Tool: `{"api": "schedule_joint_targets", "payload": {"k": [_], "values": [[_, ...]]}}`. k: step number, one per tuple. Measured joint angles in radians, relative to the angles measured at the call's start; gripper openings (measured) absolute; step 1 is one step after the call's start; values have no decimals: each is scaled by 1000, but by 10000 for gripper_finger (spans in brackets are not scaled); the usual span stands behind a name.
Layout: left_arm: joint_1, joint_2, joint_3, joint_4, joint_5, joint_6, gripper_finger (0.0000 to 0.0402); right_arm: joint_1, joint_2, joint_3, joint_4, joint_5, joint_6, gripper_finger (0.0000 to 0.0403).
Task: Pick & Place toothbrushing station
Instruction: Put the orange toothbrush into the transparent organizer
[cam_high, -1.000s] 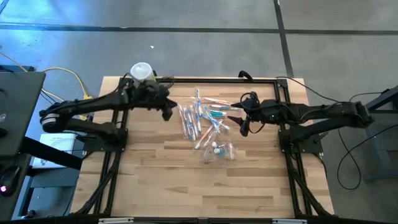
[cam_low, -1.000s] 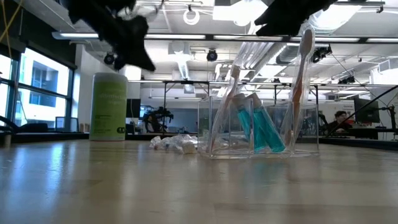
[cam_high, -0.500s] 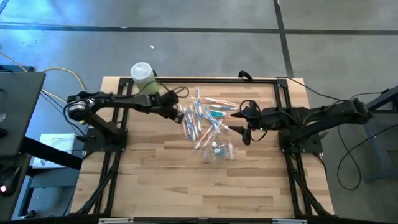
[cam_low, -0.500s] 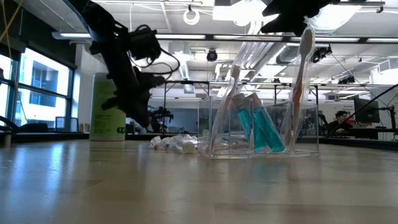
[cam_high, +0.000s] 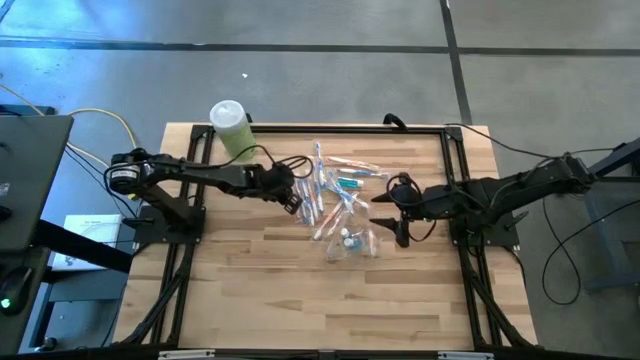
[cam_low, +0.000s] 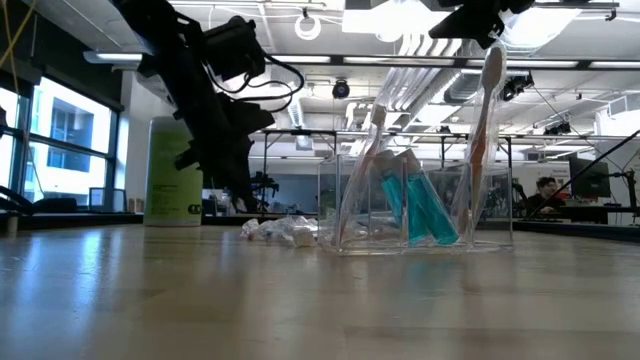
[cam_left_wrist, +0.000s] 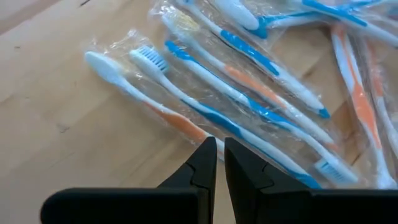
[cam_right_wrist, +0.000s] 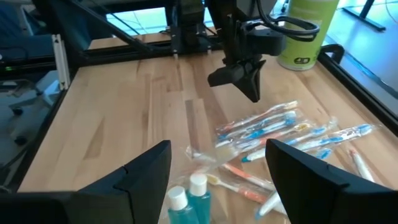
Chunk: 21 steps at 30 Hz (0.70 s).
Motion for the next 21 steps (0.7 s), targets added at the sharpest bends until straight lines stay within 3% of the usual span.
{"api": "schedule_joint_targets", "payload": {"k": [13, 21], "values": [[-4, 0, 0, -1, 34, 91, 28, 9, 0, 0, -2, 7, 2, 254], [-4, 0, 0, -2, 34, 35, 28, 9, 0, 0, -10, 6, 3, 254]]}}
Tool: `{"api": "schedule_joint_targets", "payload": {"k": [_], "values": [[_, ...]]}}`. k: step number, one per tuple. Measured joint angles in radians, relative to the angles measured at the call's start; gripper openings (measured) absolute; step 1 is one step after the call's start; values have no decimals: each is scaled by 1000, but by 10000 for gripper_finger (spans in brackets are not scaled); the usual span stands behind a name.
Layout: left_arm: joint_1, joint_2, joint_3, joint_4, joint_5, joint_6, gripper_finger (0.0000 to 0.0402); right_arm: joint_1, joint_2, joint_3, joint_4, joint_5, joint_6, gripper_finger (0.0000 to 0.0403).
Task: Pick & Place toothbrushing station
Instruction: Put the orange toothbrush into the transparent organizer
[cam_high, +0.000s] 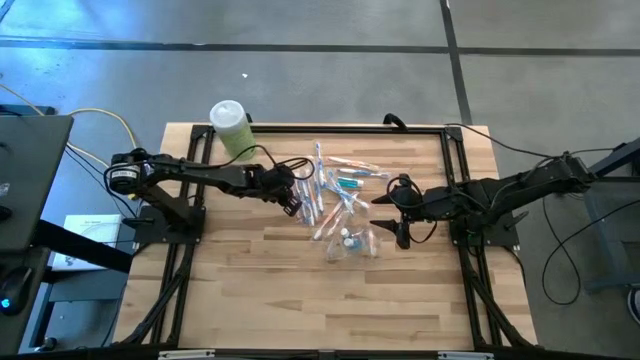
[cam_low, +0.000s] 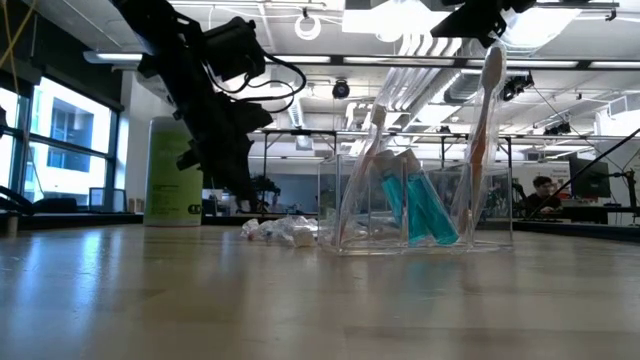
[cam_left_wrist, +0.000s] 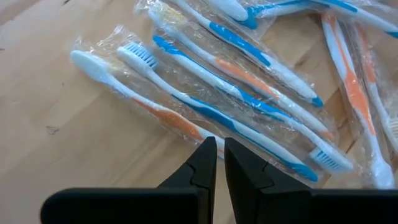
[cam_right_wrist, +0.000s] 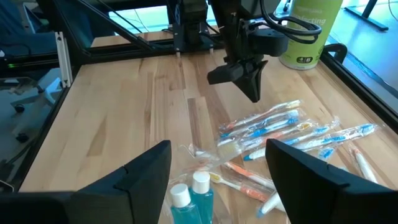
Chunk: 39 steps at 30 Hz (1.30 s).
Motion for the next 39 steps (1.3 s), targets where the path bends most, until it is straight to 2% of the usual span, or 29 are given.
{"api": "schedule_joint_targets", "payload": {"k": [4, 7, 11, 16, 20, 39], "values": [[-1, 0, 0, -4, 11, -1, 35, 0, 0, 0, -12, 0, 0, 254], [-1, 0, 0, -3, 13, -6, 55, 0, 9, 0, -12, 0, 0, 254], [-1, 0, 0, -4, 15, -20, 101, 0, 30, 0, -12, 0, 0, 254], [-1, 0, 0, -14, 74, -31, 170, 0, 70, 0, -4, 0, 0, 254], [-2, 0, 0, -17, 76, -61, 200, 0, 86, 0, 3, 0, 0, 254], [-2, 1, 0, 41, 74, -63, 207, 0, 96, 0, 4, 0, 0, 254]]}}
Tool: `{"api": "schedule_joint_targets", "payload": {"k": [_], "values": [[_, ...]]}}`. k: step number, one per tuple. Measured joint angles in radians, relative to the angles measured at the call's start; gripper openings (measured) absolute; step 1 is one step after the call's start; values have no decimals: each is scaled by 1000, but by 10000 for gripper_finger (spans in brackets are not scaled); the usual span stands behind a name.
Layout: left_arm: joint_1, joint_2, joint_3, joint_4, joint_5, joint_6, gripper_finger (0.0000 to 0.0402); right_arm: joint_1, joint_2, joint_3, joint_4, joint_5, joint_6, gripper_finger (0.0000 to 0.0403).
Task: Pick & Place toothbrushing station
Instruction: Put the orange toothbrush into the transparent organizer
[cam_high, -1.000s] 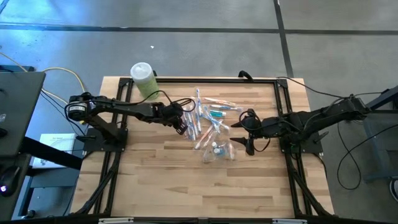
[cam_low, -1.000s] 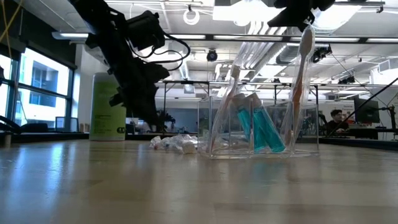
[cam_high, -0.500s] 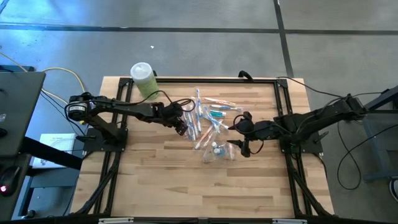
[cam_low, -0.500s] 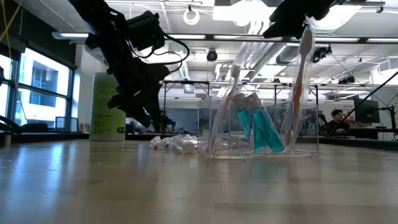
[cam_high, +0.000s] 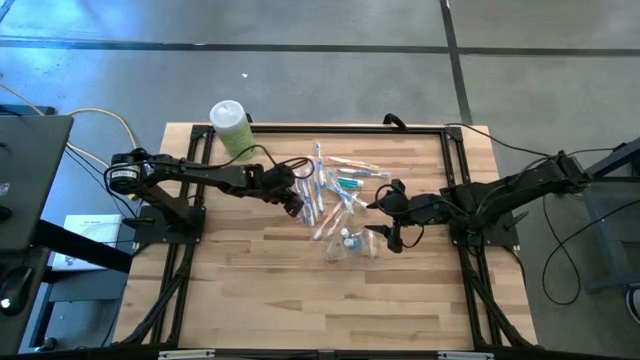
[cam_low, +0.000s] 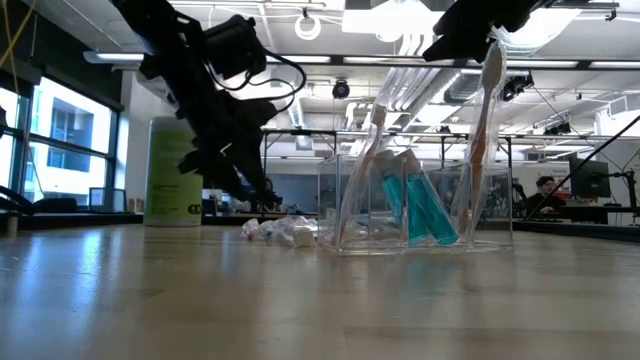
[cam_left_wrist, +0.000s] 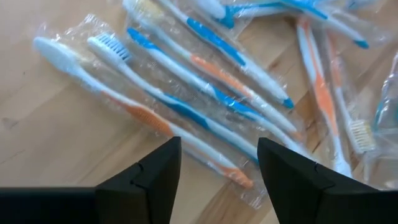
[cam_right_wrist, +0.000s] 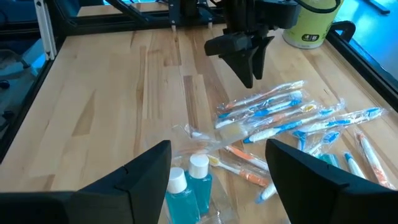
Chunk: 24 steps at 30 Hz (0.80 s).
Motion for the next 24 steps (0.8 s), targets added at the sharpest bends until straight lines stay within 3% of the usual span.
{"api": "schedule_joint_targets", "payload": {"k": [24], "values": [[0, 0, 0, 376, 0, 0, 207, 0, 0, 0, 0, 0, 0, 254]]}}
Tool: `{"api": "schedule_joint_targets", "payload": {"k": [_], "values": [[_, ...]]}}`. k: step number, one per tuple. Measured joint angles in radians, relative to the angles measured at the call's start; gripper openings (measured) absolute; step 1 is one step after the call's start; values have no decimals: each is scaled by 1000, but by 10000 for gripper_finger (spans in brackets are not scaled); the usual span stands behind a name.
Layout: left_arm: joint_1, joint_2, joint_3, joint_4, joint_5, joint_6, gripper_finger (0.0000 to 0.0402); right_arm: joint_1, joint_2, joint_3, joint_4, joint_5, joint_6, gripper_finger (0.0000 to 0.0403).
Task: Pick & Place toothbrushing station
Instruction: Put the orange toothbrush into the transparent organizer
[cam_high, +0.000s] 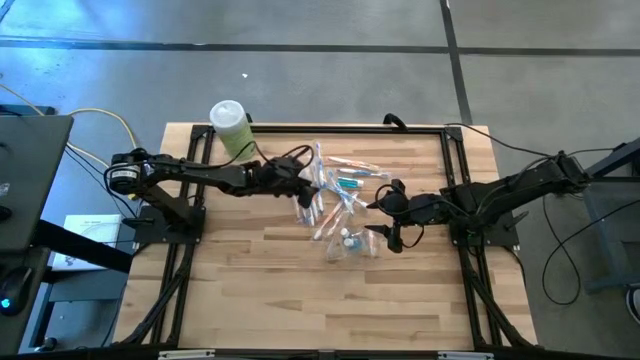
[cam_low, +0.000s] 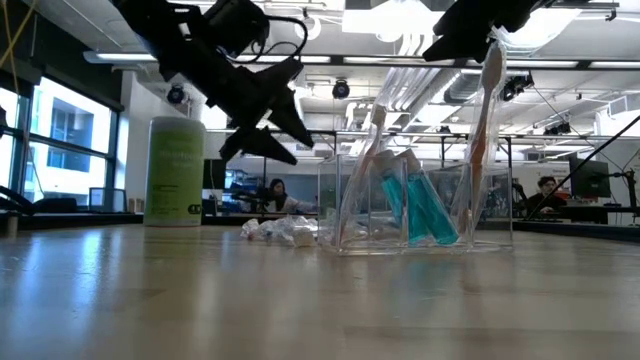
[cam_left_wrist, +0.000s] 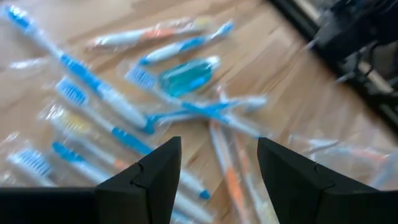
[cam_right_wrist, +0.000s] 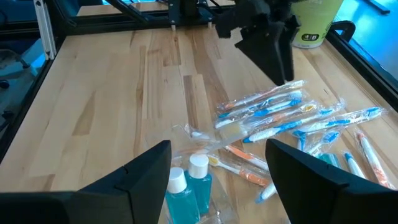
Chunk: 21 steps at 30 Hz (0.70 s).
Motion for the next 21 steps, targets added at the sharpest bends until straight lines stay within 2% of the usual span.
{"api": "schedule_joint_targets", "payload": {"k": [9, 21], "values": [[0, 0, 0, 128, 0, 0, 207, 0, 0, 0, 0, 0, 0, 254], [0, 0, 0, 164, 0, 0, 207, 0, 0, 0, 0, 0, 0, 254]]}}
